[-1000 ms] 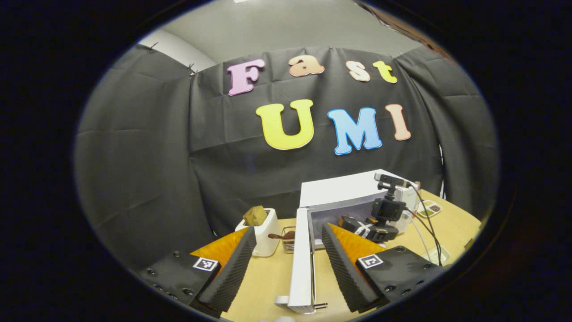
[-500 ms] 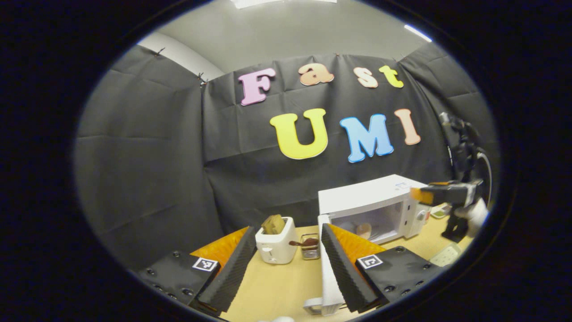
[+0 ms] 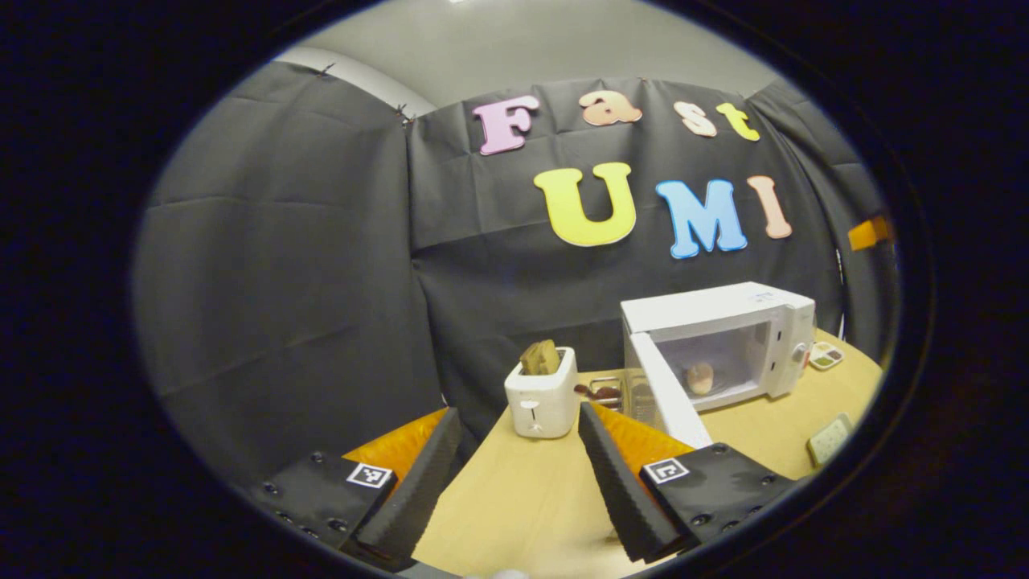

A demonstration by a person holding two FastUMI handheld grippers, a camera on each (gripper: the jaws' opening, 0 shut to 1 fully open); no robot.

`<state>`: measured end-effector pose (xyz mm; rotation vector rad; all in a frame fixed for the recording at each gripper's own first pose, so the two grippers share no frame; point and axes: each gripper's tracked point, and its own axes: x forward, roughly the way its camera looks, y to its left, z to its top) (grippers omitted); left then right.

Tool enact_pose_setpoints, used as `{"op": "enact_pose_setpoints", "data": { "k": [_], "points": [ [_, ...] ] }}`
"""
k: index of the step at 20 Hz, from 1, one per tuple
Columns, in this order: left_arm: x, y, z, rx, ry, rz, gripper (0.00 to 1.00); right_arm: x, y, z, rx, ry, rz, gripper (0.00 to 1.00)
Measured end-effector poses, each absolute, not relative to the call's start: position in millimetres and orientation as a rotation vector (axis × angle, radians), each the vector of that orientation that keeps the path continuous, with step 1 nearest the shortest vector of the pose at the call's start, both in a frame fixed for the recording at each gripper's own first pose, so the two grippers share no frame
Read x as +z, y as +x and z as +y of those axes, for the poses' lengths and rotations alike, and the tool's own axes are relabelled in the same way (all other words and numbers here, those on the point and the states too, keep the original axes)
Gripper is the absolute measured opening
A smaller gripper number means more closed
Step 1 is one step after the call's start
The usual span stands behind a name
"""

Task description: Open the microwave oven with the left hand, put the food in, and close the microwave oven.

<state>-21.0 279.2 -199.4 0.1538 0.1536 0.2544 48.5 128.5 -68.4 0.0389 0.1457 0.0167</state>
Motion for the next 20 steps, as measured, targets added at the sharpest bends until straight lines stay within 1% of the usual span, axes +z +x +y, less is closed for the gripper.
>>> {"op": "enact_pose_setpoints", "data": {
  "k": [1, 2, 3, 4, 7, 8, 11, 13, 14, 15, 16, 17, 18, 19, 20],
  "points": [
    [-215, -22, 277, 0.243, 0.156, 0.172, 1.0, -61, 50, 129, 0.022, 0.036, 0.143, 0.98],
    [-227, -24, 275, 0.234, 0.152, 0.179, 1.0, -57, 45, 130, 0.023, 0.024, 0.138, 0.93],
    [-238, -26, 275, 0.228, 0.153, 0.191, 1.0, -51, 41, 129, 0.021, -0.001, 0.129, 0.98],
    [-246, -27, 272, 0.222, 0.157, 0.198, 1.0, -49, 37, 131, 0.025, -0.012, 0.124, 0.98],
    [-268, -27, 269, 0.209, 0.159, 0.226, 0.94, -41, 24, 141, 0.047, -0.005, 0.122, 0.98],
    [-273, -26, 269, 0.206, 0.158, 0.234, 1.0, -41, 21, 139, 0.049, -0.007, 0.124, 0.98],
    [-282, -28, 261, 0.184, 0.155, 0.252, 0.95, -40, 13, 138, 0.056, -0.01, 0.131, 0.98],
    [-287, -29, 254, 0.178, 0.169, 0.26, 1.0, -38, 8, 129, 0.043, -0.003, 0.129, 0.98],
    [-285, -29, 249, 0.179, 0.174, 0.253, 0.94, -37, 9, 123, 0.036, 0.003, 0.125, 0.98],
    [-284, -30, 246, 0.181, 0.178, 0.257, 0.98, -36, 7, 118, 0.032, 0.013, 0.126, 0.98],
    [-284, -29, 239, 0.173, 0.173, 0.259, 0.94, -36, 6, 114, 0.034, 0.021, 0.131, 0.98],
    [-284, -31, 231, 0.168, 0.164, 0.26, 0.94, -37, 6, 107, 0.03, 0.02, 0.138, 0.98],
    [-287, -33, 221, 0.165, 0.159, 0.266, 0.94, -37, 5, 99, 0.024, 0.016, 0.143, 0.93],
    [-286, -32, 209, 0.158, 0.158, 0.263, 0.94, -37, 5, 93, 0.022, 0.017, 0.147, 0.93],
    [-284, -33, 195, 0.149, 0.152, 0.264, 0.94, -36, 4, 86, 0.019, 0.015, 0.145, 0.98]
  ]
}}
